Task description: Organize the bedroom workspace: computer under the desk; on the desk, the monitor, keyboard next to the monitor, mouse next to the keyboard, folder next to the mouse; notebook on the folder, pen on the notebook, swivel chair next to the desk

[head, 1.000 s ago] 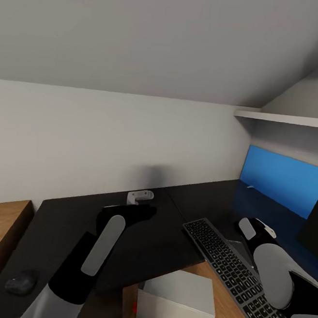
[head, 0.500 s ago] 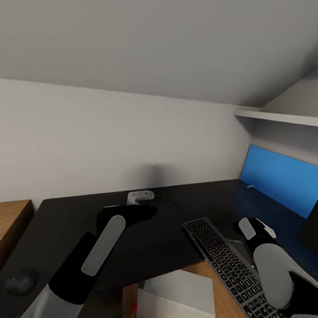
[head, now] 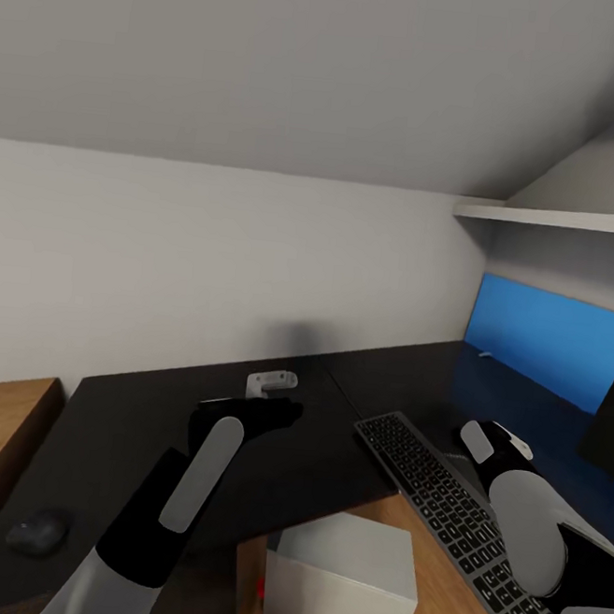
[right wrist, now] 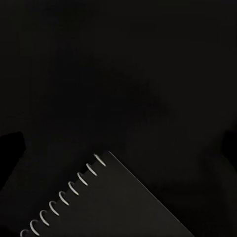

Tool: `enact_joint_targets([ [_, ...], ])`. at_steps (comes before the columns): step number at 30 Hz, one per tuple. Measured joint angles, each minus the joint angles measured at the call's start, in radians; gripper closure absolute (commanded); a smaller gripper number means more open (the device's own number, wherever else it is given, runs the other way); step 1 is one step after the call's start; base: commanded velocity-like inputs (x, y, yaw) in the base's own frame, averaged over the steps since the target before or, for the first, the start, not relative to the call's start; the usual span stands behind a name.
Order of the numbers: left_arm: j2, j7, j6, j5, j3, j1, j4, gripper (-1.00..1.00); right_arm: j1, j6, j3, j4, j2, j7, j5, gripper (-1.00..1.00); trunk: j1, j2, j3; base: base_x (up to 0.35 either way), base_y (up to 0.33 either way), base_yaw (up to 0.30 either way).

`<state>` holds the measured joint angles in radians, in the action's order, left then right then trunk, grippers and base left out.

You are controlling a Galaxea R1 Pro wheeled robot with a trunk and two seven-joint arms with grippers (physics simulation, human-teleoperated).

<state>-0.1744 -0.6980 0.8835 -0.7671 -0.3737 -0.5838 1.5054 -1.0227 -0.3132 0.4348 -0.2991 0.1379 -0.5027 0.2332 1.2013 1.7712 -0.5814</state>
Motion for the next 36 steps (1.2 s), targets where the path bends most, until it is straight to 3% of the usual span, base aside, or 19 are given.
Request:
enact_joint_targets([
  [36, 0.000, 0.000, -0.001, 0.004, 0.000, 0.000, -0.038, -1.00, 0.000, 0.000, 0.000, -0.001, 0.000, 0.000, 0.005, -1.00, 0.004, 0.007, -0.003, -0.002, -0.002, 0.000],
])
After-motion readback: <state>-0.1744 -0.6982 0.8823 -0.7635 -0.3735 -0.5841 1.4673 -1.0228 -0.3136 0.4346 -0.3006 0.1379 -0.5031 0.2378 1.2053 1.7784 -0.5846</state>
